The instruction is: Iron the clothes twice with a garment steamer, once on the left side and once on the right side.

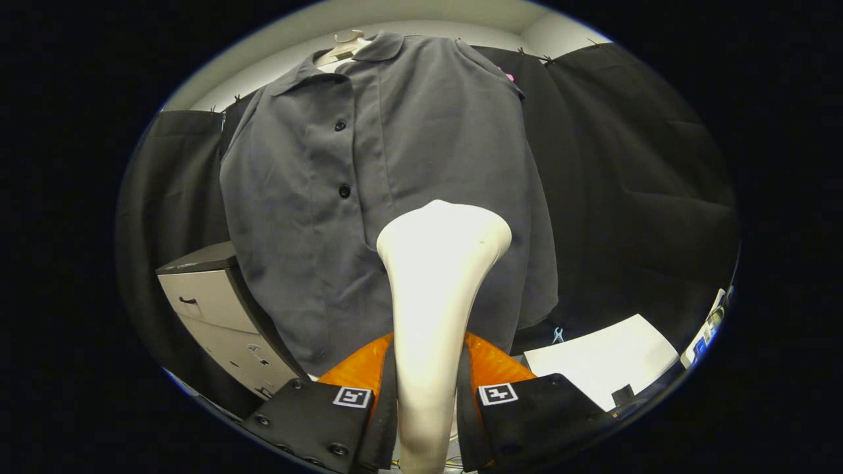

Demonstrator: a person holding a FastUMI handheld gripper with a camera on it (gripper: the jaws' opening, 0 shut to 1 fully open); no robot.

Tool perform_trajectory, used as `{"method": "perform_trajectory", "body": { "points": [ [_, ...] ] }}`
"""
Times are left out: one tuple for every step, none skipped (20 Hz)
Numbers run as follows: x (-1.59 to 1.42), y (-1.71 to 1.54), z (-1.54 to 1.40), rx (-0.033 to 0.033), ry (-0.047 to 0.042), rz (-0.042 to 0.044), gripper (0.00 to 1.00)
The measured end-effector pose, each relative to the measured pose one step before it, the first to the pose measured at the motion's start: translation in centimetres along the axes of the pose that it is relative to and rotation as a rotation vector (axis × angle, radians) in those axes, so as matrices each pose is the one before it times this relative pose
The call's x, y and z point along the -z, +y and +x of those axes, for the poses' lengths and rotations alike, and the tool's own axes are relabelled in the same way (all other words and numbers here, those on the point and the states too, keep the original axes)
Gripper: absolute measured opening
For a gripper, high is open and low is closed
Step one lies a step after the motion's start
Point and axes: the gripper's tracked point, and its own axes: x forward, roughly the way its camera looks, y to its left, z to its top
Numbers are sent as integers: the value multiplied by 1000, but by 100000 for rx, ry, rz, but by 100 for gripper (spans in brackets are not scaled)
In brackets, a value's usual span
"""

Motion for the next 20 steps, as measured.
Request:
{"method": "perform_trajectory", "body": {
  "points": [
    [-362, 477, -590, -461, -1177, -767, 45],
    [-433, 490, -546, -450, -944, -553, 45],
    [-345, 650, -418, -742, -22, 36, 45],
    [-356, 814, -622, -1561, -204, 744, 45],
    [-436, 855, -574, -1557, -431, 594, 45],
    [-444, 747, -615, -979, -844, -377, 45],
    [-541, 637, -555, -572, -1490, -1134, 45],
    [-542, 559, -608, -410, -1774, -1434, 45],
    [-655, 664, -354, -753, -1267, -900, 45],
    [-506, 789, -284, -852, -610, -96, 45],
    [-511, 710, -380, -1217, -434, 856, 45],
    [-699, 765, -474, -1461, -1764, 816, 45],
    [-693, 612, -379, -1004, -1893, -210, 45],
    [-568, 420, -363, -440, -1690, -1264, 45],
    [-655, 471, -321, -277, -1247, -1727, 45],
    [-510, 367, -385, -268, -1281, -1175, 45],
    [-727, 433, -414, -969, -972, -186, 45],
    [-765, 429, -397, -1069, -1164, 160, 45],
    [-707, 458, -343, -661, -1047, 278, 45],
    [-766, 339, -258, -658, -1533, 17, 45]
  ]
}}
